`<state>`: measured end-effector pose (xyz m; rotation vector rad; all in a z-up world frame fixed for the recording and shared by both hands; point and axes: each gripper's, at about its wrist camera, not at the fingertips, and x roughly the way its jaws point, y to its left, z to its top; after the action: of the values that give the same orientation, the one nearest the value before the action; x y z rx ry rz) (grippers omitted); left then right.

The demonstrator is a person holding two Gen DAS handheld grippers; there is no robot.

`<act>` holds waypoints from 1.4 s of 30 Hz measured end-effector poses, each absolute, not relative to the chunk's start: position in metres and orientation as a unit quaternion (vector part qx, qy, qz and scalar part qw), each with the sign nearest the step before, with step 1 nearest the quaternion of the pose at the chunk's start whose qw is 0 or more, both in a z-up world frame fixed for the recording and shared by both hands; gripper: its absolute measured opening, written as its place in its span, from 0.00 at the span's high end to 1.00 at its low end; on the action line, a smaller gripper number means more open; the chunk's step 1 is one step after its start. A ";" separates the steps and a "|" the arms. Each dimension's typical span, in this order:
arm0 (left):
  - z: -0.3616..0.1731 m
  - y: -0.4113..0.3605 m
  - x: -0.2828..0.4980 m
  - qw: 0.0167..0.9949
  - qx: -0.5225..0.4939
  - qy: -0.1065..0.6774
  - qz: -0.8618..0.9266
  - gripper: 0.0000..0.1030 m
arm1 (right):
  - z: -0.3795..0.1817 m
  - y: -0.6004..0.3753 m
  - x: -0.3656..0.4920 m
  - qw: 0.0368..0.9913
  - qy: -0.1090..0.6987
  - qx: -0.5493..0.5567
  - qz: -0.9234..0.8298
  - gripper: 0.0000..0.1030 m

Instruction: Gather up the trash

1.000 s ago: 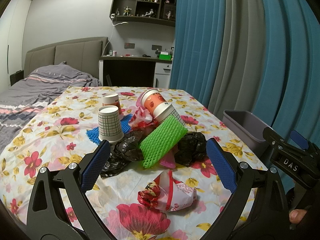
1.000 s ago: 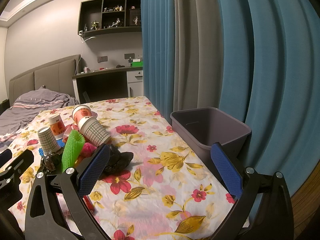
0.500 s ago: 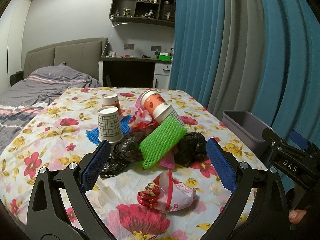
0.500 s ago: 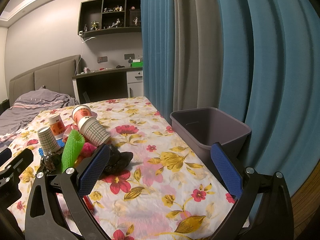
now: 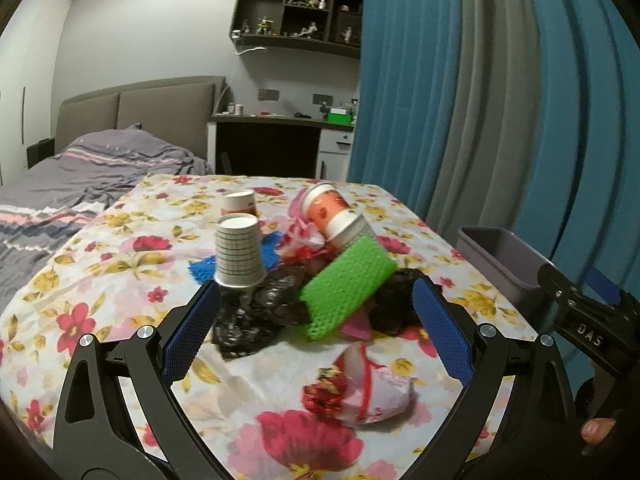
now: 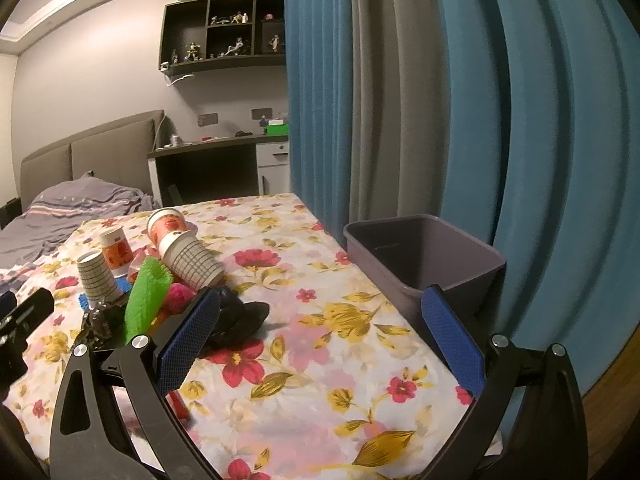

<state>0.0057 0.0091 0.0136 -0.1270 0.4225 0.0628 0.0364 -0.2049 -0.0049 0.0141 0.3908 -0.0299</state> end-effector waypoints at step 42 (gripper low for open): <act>-0.028 0.075 0.006 0.968 -0.067 0.233 0.069 0.08 | -0.097 -0.093 0.040 0.921 0.305 -0.049 0.238 0.59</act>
<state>0.0063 0.0750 -0.0276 -0.1359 0.4704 0.1402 0.0396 -0.0933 -0.0974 -0.1001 0.6272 0.4882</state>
